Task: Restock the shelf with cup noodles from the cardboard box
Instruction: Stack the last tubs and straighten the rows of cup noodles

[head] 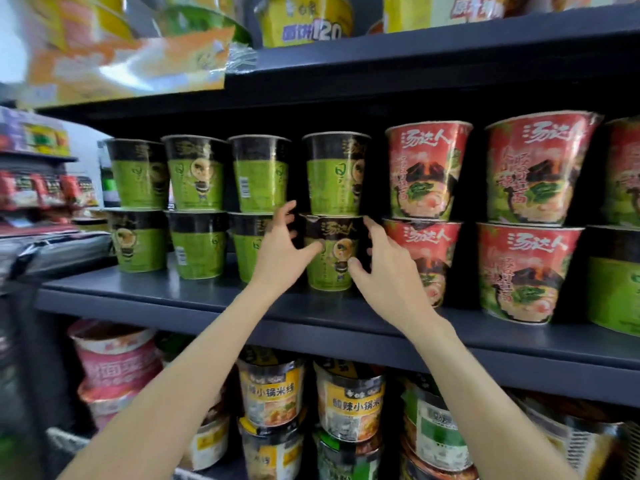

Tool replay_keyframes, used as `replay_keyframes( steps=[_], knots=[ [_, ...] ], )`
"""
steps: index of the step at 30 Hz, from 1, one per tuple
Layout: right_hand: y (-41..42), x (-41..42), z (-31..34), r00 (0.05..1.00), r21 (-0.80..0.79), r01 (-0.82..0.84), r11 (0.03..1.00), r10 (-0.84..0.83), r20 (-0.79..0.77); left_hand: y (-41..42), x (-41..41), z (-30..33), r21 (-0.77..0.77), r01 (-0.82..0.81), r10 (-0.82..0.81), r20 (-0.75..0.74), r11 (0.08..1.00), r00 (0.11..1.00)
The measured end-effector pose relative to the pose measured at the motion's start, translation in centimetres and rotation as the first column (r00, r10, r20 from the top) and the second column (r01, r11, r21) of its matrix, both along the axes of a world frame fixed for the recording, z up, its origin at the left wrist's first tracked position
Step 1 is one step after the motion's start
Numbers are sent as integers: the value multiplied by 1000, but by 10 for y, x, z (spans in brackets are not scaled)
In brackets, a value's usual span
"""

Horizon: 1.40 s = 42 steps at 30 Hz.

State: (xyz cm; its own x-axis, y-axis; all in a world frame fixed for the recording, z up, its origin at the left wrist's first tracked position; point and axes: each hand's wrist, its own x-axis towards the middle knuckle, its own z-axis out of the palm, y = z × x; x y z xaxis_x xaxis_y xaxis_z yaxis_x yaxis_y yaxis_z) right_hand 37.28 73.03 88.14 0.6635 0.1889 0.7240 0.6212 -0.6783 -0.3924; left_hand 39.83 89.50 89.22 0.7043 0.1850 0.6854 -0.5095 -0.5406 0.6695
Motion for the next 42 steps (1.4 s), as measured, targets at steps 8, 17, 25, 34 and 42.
replay_keyframes(
  steps=[8,17,25,34,42],
  knots=[
    [37,38,19,956,82,49,995,-23,-293,3,27,11,210,-19,38,-88,978,995],
    [51,6,1,966,47,246,968,-240,-99,34,23,12,314,119,-108,-54,942,993],
    [63,5,-7,916,105,400,910,-395,-70,44,30,10,262,291,-279,-84,920,957],
    [72,8,-9,892,173,450,876,-430,-142,43,19,25,229,269,-270,-30,935,962],
    [70,10,-11,871,139,491,860,-483,-87,-7,22,63,136,139,-145,31,981,989]
  ],
)
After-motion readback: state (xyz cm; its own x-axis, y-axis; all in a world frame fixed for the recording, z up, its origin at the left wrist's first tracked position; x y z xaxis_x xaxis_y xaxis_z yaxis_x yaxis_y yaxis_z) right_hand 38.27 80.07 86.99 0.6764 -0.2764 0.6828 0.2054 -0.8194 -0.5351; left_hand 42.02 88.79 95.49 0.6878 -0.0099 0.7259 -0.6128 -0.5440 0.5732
